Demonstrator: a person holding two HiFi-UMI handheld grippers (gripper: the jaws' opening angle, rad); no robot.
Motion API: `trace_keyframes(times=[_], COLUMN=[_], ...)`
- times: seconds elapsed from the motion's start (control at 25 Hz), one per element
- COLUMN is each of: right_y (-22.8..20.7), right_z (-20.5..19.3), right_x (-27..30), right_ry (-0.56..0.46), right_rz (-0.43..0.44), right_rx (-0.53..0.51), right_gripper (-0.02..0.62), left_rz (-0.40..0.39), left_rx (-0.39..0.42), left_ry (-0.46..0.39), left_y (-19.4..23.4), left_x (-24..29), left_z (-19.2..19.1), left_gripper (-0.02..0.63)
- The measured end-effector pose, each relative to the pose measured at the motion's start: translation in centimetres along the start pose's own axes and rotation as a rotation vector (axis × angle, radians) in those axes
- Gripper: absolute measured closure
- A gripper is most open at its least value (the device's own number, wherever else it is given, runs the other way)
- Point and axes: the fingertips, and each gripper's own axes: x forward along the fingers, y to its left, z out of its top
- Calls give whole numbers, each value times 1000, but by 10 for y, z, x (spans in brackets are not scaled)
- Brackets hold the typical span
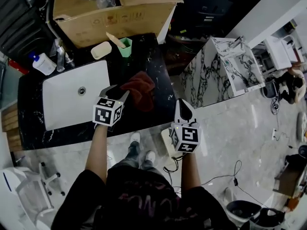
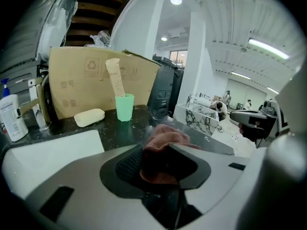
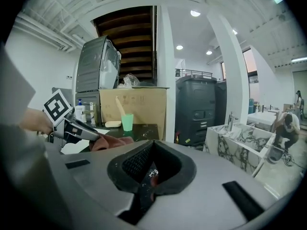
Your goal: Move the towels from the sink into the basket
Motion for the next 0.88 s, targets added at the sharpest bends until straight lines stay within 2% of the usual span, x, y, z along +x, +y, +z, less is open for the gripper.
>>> trace_keyframes(times=[0.04,0.12,0.36,0.6,0.72,0.88], right_y=[-1,-3,-11,-46,-69,-109], right_z=[0,-2,-2,-6,-12,-26], right_x=[-1,-1,-8,-33,-54,-95], right_ry=[1,2,-8,-27,-37,-45], right_rz=[-8,-26,-80,-159,-196,-260], right_rx=[4,9,10,62,85,128], right_gripper=[580,580,580,580,580,580], left_rz=[-2,-8,-50,-93,-118,-172], left_rx=[13,35,67,134,159,212], left_ry=[6,13,-24,-75,-96,-107], left_y=[0,-1,-10,-38,-65,-123], left_x=[1,2,0,2,5,8], left_z=[-1,-1,9,36,46,56], left_gripper=[466,537,555,558,558,560])
